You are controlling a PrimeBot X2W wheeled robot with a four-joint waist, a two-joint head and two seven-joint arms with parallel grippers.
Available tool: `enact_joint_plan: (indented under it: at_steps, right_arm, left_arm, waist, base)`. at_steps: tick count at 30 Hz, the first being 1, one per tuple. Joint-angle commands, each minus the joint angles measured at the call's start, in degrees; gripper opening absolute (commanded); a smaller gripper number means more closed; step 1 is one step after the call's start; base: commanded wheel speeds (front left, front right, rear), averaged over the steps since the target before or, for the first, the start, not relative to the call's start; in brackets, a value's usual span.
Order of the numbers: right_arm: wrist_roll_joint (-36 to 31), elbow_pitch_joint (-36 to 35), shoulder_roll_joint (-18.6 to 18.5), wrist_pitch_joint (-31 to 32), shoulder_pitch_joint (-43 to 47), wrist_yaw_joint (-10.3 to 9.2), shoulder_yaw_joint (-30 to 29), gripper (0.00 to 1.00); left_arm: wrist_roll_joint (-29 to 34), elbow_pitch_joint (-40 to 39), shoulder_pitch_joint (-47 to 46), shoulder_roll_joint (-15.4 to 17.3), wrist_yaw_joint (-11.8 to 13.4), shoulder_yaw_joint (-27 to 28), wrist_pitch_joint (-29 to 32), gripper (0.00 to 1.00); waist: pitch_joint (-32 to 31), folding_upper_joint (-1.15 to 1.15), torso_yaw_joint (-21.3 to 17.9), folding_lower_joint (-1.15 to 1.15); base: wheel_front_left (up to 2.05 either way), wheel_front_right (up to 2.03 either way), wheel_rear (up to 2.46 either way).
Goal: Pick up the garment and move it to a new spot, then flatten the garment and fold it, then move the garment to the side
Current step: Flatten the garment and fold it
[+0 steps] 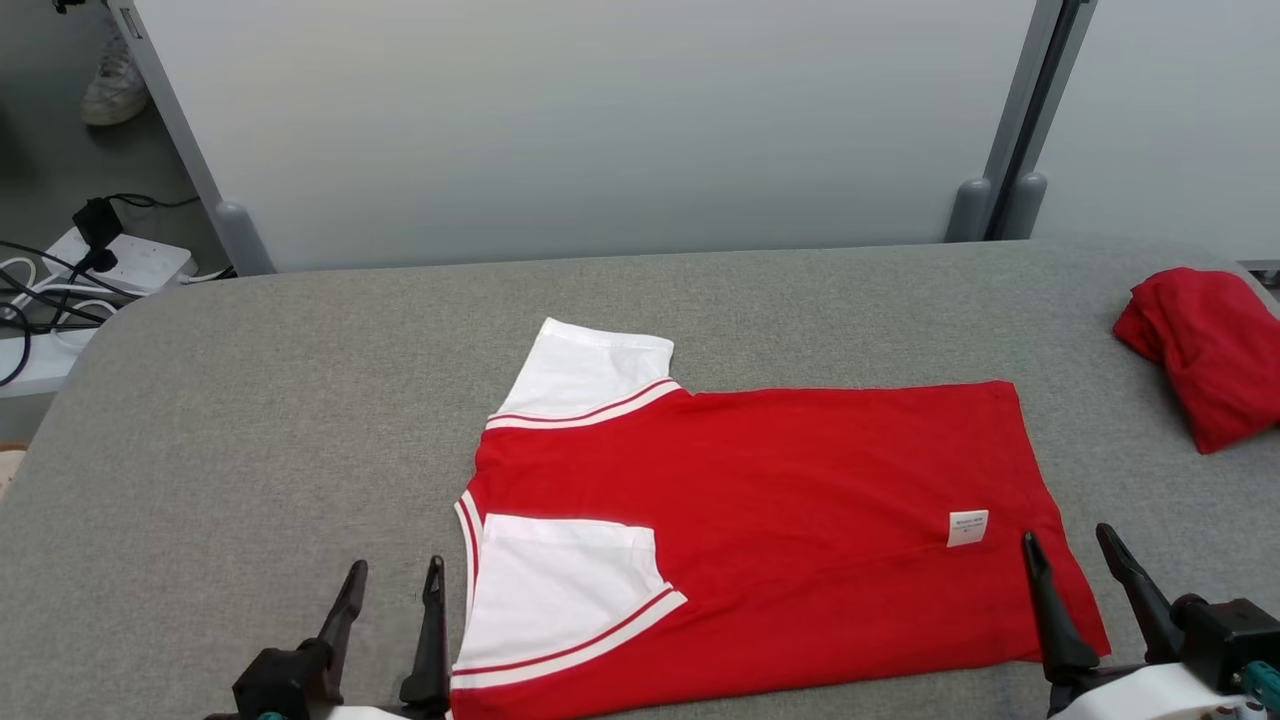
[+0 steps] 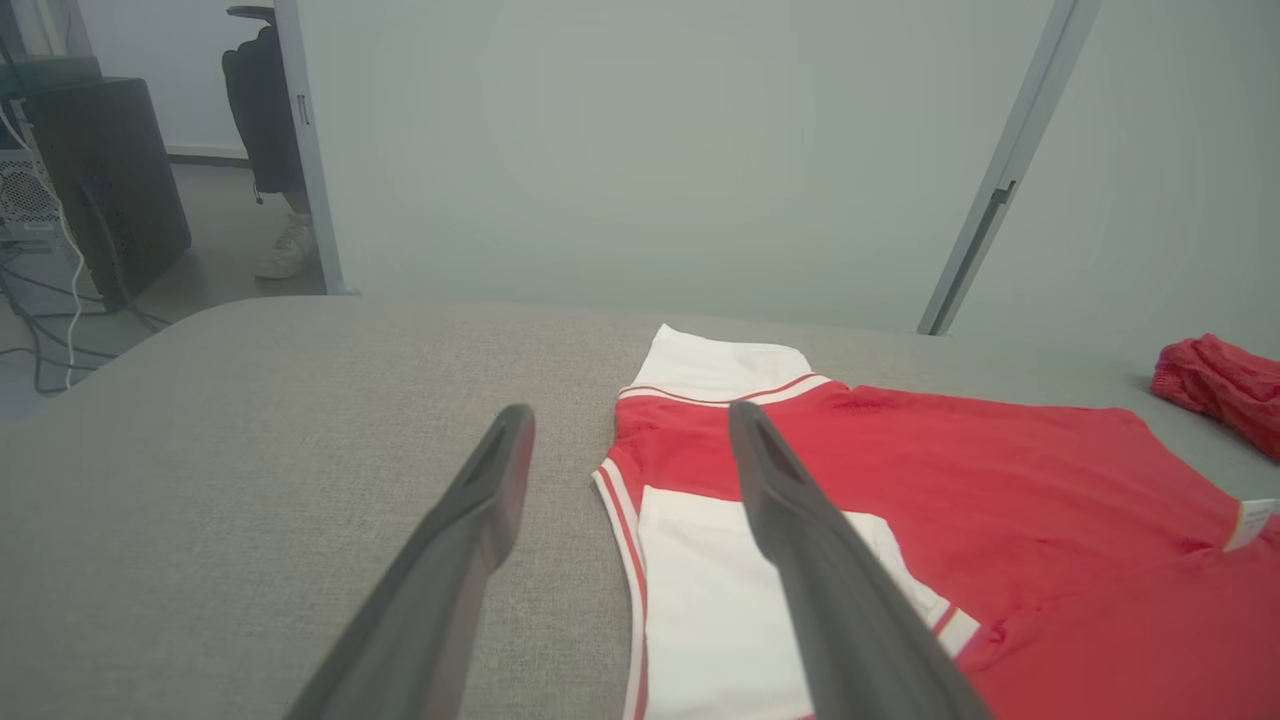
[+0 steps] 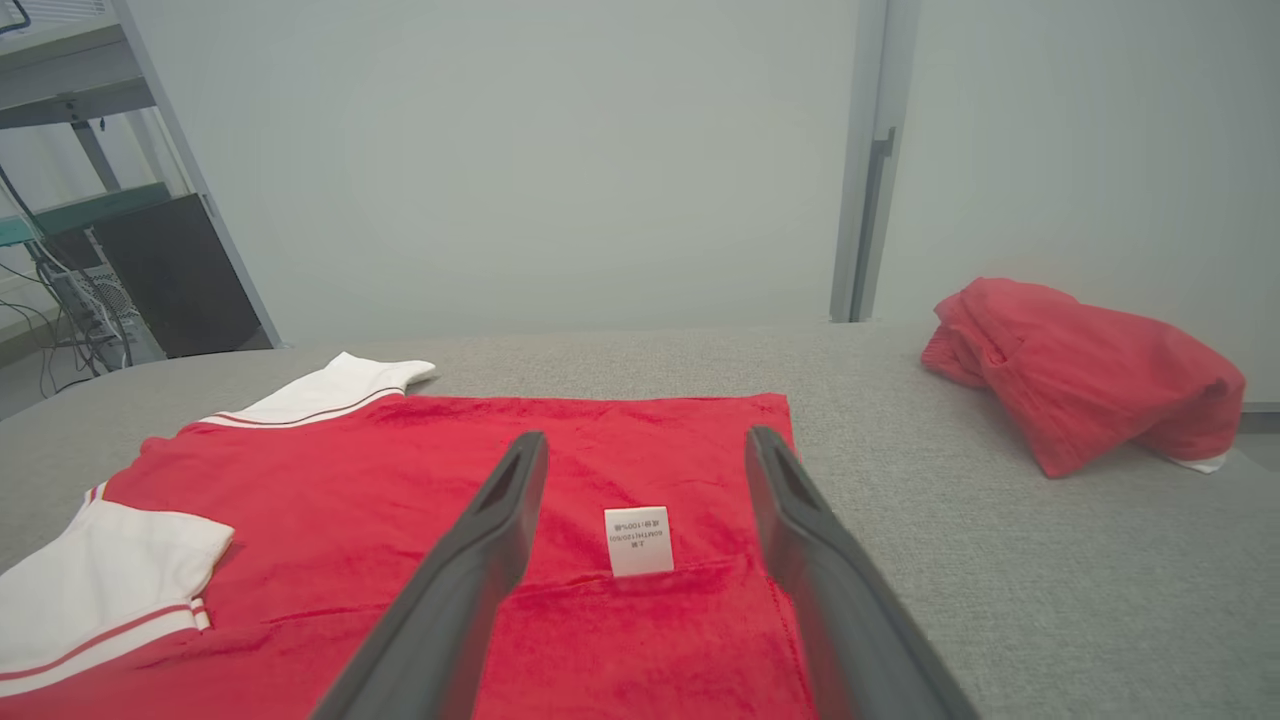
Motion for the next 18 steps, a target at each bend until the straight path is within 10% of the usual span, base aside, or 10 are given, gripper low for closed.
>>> enact_joint_plan:
  at_steps: [1, 18]
  right_arm:
    - [-0.4, -1.6, -0.9, -0.8, -0.8, -0.17, 1.4, 1.00]
    - [-0.2, -2.9, -0.5, -0.8, 0.2, -0.17, 1.3, 1.00]
  left_arm:
    - [0.7, -0.9, -1.2, -0.1, -0.9, 2.3, -0.7, 1.00]
    - [4.9, -0.7, -0.9, -2.7, -4.2, 6.2, -0.7, 1.00]
  waist:
    - [-0.2, 0.00, -0.1, 0.00]
    - [-0.5, 0.00, -0.5, 0.00]
  base:
    - [0.00, 0.00, 0.00]
    - [0.00, 0.00, 0.00]
